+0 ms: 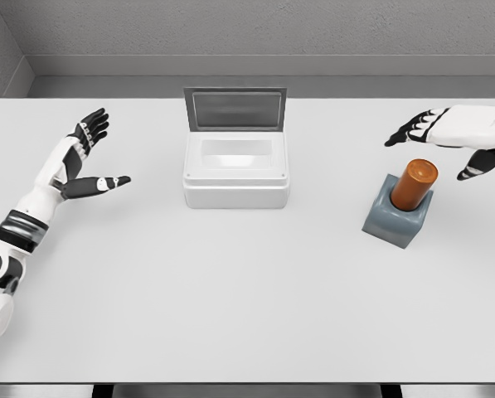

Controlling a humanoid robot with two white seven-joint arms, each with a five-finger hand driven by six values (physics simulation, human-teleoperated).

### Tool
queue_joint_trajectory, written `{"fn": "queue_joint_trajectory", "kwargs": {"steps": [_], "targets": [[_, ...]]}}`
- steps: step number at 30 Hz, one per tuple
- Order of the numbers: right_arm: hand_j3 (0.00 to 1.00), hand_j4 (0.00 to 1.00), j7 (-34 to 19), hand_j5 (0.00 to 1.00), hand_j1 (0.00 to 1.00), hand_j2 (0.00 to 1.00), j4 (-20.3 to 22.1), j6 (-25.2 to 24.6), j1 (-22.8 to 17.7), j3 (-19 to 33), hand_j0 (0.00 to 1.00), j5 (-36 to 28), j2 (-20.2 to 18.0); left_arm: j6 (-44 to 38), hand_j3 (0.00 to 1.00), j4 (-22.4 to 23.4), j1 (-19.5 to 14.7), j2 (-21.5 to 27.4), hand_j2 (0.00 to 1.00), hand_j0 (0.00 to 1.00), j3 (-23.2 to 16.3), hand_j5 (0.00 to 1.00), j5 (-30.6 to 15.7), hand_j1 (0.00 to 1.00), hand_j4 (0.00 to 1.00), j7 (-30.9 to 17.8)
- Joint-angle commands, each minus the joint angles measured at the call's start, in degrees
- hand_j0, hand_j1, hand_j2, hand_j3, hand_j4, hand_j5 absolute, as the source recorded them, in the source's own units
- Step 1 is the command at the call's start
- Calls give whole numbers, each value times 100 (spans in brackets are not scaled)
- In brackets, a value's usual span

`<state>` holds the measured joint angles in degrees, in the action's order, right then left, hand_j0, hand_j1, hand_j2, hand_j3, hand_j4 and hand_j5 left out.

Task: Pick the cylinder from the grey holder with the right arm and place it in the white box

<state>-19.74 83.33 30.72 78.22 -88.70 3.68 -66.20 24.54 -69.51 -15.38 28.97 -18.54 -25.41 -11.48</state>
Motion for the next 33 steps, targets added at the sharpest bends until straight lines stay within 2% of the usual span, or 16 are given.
{"fn": "queue_joint_trajectory", "kwargs": {"steps": [1, 3, 11, 17, 20, 33], "targets": [[100, 100, 57, 100, 100, 100, 7, -4, 0, 2, 100, -25, 2, 112, 100, -2, 0, -6, 100, 100, 9, 100, 1, 100, 100, -13], [100, 100, 58, 100, 100, 100, 7, -13, 0, 2, 100, -25, 2, 411, 100, 7, 17, -23, 100, 100, 211, 100, 10, 100, 100, -4], [100, 100, 207, 100, 100, 100, 43, -22, 35, 2, 100, -25, 10, 473, 100, 43, -26, -67, 100, 100, 202, 100, 133, 100, 100, 14], [100, 100, 189, 100, 100, 100, 78, -31, 35, -191, 100, -34, 19, 464, 100, 78, 9, -49, 100, 100, 211, 100, 133, 100, 100, 5], [100, 100, 189, 100, 100, 100, 113, -31, 35, -209, 100, -34, 133, 464, 100, 60, 9, -76, 100, 100, 149, 100, 133, 100, 100, 5], [100, 100, 93, 100, 100, 100, 157, -13, 9, -288, 100, -34, 186, 429, 100, 95, 9, 38, 100, 100, 202, 100, 141, 100, 100, -30]]}}
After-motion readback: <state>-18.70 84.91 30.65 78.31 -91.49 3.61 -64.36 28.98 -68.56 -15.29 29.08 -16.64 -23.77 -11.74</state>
